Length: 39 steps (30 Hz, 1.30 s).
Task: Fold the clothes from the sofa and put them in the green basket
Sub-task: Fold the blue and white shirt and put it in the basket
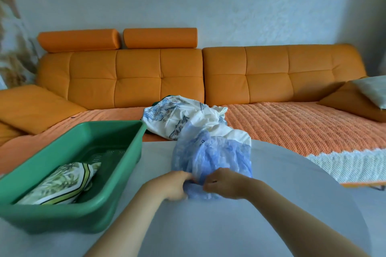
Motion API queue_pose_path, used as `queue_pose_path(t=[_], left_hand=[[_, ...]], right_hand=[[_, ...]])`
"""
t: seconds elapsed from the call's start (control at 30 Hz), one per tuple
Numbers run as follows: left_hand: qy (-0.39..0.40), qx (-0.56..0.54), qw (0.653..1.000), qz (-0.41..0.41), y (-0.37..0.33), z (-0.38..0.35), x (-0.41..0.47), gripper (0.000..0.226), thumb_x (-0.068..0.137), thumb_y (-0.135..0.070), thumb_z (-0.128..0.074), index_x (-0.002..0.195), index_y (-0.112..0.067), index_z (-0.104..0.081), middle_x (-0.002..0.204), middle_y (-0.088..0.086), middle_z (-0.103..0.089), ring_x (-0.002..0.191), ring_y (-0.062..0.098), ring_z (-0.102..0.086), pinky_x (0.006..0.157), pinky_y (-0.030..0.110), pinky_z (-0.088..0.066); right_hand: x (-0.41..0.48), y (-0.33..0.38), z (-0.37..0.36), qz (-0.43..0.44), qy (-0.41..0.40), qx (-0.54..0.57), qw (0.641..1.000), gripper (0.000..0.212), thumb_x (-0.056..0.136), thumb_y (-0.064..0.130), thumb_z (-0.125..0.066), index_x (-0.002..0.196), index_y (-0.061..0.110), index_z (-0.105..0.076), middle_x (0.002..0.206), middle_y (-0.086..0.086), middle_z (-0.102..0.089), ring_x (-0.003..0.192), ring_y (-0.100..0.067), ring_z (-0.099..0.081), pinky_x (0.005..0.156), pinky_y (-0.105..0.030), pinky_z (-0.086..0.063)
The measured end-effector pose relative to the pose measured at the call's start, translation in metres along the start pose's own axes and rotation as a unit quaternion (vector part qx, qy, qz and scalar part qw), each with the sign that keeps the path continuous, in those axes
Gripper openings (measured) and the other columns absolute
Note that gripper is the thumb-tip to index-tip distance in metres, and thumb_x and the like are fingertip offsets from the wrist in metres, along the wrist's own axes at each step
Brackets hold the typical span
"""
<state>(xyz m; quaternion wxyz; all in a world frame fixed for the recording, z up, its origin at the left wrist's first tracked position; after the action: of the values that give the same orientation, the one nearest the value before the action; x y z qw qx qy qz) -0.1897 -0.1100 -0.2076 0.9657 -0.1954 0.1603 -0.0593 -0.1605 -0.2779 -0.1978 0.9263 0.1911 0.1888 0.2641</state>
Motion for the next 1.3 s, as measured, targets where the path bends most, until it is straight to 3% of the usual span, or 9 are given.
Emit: queue_pose_path(t=[0.2, 0.3, 0.37, 0.57, 0.7, 0.87, 1.07, 1.2, 1.3], left_hand=[[-0.022, 0.003, 0.999, 0.027, -0.006, 0.016, -0.004, 0.021, 0.087, -0.038, -0.059, 0.107, -0.037, -0.064, 0.096, -0.021, -0.057, 0.089, 0.005, -0.058, 0.071, 0.023, -0.044], [-0.095, 0.022, 0.995, 0.022, -0.006, 0.022, -0.003, 0.013, 0.095, -0.039, -0.053, 0.102, -0.034, -0.062, 0.099, -0.015, -0.062, 0.093, 0.011, -0.059, 0.075, 0.028, -0.046], [-0.147, 0.031, 0.988, 0.022, -0.008, 0.025, -0.005, 0.017, 0.097, -0.036, -0.051, 0.113, -0.034, -0.055, 0.112, -0.008, -0.063, 0.099, 0.015, -0.06, 0.085, 0.036, -0.05], [-0.267, 0.024, 0.962, -0.054, -0.028, 0.036, -0.013, 0.098, 0.091, -0.03, -0.067, 0.156, -0.037, 0.006, 0.166, -0.007, -0.004, 0.148, 0.019, -0.022, 0.107, 0.041, -0.042], [-0.218, -0.048, 0.967, -0.126, -0.036, 0.034, -0.018, 0.089, 0.088, -0.018, -0.066, 0.152, -0.054, -0.015, 0.116, -0.024, -0.058, 0.096, -0.018, -0.048, 0.082, 0.011, -0.04], [-0.058, 0.055, 0.996, -0.033, -0.02, 0.034, -0.035, 0.052, 0.081, 0.001, -0.048, 0.076, -0.048, -0.064, 0.083, -0.004, -0.066, 0.071, 0.013, -0.058, 0.057, 0.025, -0.044], [0.122, 0.229, 0.943, 0.208, 0.011, 0.031, -0.07, 0.026, 0.07, -0.029, -0.055, 0.082, -0.01, -0.068, 0.065, 0.004, -0.07, 0.06, 0.02, -0.065, 0.062, 0.024, -0.051], [-0.03, 0.222, 0.96, 0.17, -0.005, 0.034, -0.061, 0.046, 0.07, -0.064, -0.049, 0.086, -0.022, -0.059, 0.082, -0.001, -0.06, 0.083, 0.021, -0.06, 0.071, 0.03, -0.042], [-0.129, 0.171, 0.977, 0.001, -0.036, 0.022, -0.052, 0.063, 0.072, -0.079, -0.052, 0.116, -0.035, -0.06, 0.119, -0.008, -0.06, 0.114, 0.018, -0.053, 0.093, 0.037, -0.042]], right_hand=[[-0.008, -0.012, 0.048, 0.009, -0.327, 0.003, 0.945, 0.049, 0.085, 0.018, -0.062, 0.133, 0.03, -0.058, 0.142, -0.002, -0.044, 0.128, -0.023, -0.047, 0.097, -0.037, -0.046], [0.003, -0.035, 0.039, -0.066, -0.245, -0.008, 0.967, 0.096, 0.085, 0.027, -0.069, 0.159, 0.027, -0.007, 0.165, -0.009, -0.003, 0.146, -0.035, -0.025, 0.109, -0.045, -0.036], [0.011, -0.044, 0.025, -0.09, -0.163, 0.004, 0.982, 0.111, 0.086, 0.03, -0.07, 0.158, 0.024, 0.014, 0.159, -0.015, -0.024, 0.135, -0.037, -0.044, 0.101, -0.04, -0.042], [0.011, -0.022, 0.025, 0.001, -0.185, -0.061, 0.981, 0.034, 0.084, 0.029, -0.066, 0.118, 0.026, -0.066, 0.102, 0.005, -0.064, 0.103, -0.023, -0.062, 0.077, -0.026, -0.044], [0.003, 0.009, 0.015, 0.103, -0.108, 0.048, 0.988, 0.026, 0.072, 0.034, -0.074, 0.097, 0.038, -0.065, 0.078, 0.015, -0.06, 0.07, -0.005, -0.055, 0.062, -0.017, -0.042], [-0.007, -0.01, 0.018, 0.063, -0.096, 0.216, 0.97, 0.036, 0.071, 0.017, -0.058, 0.105, 0.027, -0.064, 0.107, 0.006, -0.064, 0.096, -0.01, -0.06, 0.087, -0.022, -0.05], [-0.008, -0.044, 0.003, 0.008, -0.057, -0.215, 0.975, 0.074, 0.084, 0.006, -0.053, 0.147, 0.041, -0.039, 0.161, 0.001, -0.024, 0.151, -0.024, -0.013, 0.121, -0.048, -0.016], [0.003, -0.035, 0.002, 0.036, -0.092, -0.261, 0.96, 0.029, 0.1, 0.032, -0.054, 0.128, 0.036, -0.059, 0.147, 0.005, -0.048, 0.146, -0.017, -0.028, 0.119, -0.056, 0.005], [0.003, -0.024, 0.002, 0.047, -0.114, -0.246, 0.961, 0.024, 0.105, 0.031, -0.044, 0.124, 0.026, -0.058, 0.119, 0.0, -0.065, 0.122, -0.024, -0.054, 0.116, -0.044, -0.019]])
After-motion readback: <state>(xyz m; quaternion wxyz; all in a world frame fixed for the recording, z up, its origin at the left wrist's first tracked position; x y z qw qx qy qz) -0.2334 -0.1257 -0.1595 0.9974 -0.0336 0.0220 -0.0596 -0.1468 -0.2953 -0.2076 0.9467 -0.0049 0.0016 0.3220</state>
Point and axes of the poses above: each hand's wrist, its own x-axis towards the middle knuckle, its own z-axis out of the back of the hand, y = z × x, the point moved 5 cm from there along x, towards the middle knuckle
